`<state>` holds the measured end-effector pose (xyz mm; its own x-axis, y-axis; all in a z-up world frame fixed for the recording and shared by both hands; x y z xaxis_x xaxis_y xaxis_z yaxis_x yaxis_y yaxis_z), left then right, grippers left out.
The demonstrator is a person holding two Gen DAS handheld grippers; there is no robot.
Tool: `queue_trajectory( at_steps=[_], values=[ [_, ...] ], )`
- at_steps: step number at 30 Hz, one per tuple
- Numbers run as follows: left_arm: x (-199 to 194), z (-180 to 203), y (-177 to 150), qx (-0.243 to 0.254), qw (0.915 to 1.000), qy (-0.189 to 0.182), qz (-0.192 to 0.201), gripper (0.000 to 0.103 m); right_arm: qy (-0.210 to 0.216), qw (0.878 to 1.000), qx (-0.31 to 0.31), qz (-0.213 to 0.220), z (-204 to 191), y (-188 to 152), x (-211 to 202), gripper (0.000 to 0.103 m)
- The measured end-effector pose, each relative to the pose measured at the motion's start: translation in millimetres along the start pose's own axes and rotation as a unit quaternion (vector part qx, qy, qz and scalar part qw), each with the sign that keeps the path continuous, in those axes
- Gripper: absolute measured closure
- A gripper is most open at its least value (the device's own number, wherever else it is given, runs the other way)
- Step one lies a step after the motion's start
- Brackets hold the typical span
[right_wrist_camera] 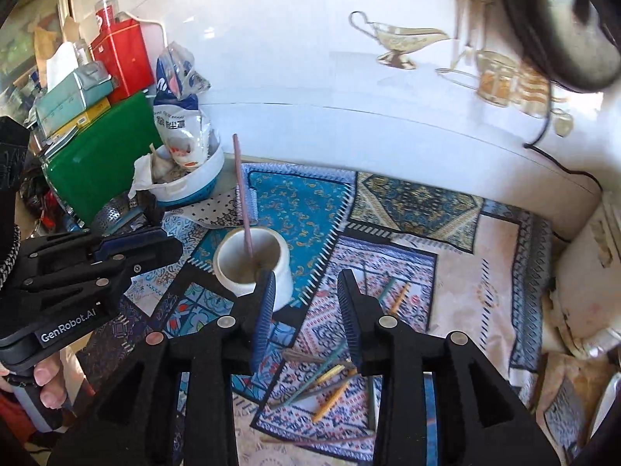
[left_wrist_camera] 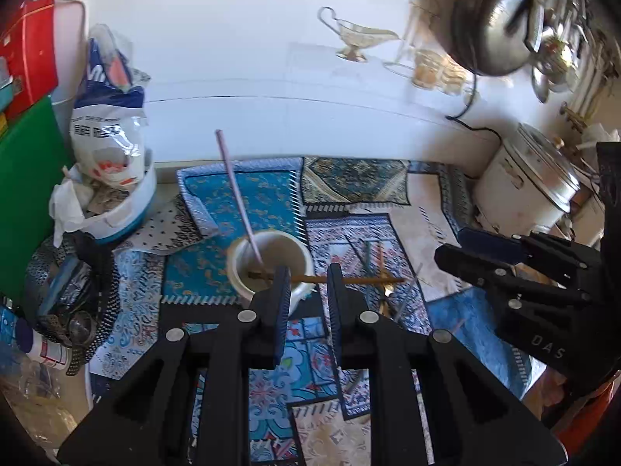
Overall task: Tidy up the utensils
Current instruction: 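Return the left tool to the utensil pile and grasp another pink chopstick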
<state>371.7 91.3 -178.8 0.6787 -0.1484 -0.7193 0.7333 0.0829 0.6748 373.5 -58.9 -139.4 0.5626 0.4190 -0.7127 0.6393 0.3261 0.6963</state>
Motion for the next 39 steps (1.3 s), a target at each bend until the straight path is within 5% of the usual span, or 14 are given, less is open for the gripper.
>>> queue_trajectory(
  at_steps=[15,26,39],
  values=[
    [45.7,90.7,-75.2,0.078,0.9899,-0.067,-0.098,0.083,-0.094,0.988,0.111,-0.042,89.6,-105.0,-42.4,0.067],
    [135.8,139.8,-140.4,0.119,0.9597,-0.104,-0.233,0.083,-0.118,0.969,0.163,-0.146,130.1,-195.6,-23.3,0.067],
    [175.8,204.7,-128.7,0.225,0.9318,-0.117,-0.259,0.083,-0.113,0.962,0.192,-0.160,151.2,-209.6,-20.4,0.067]
  ],
)
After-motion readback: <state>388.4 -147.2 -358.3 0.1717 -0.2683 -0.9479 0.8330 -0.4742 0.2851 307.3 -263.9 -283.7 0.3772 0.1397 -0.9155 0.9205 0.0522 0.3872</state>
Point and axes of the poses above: each gripper's, at about its wrist camera, not at the fingertips, and x roughly the way its jaws point, z to its right, y to its top, the point moved 5 cm from there along x, roughly the way its jaws point, and after that the axes turned 1 degree about x, right-handed, at the moved point
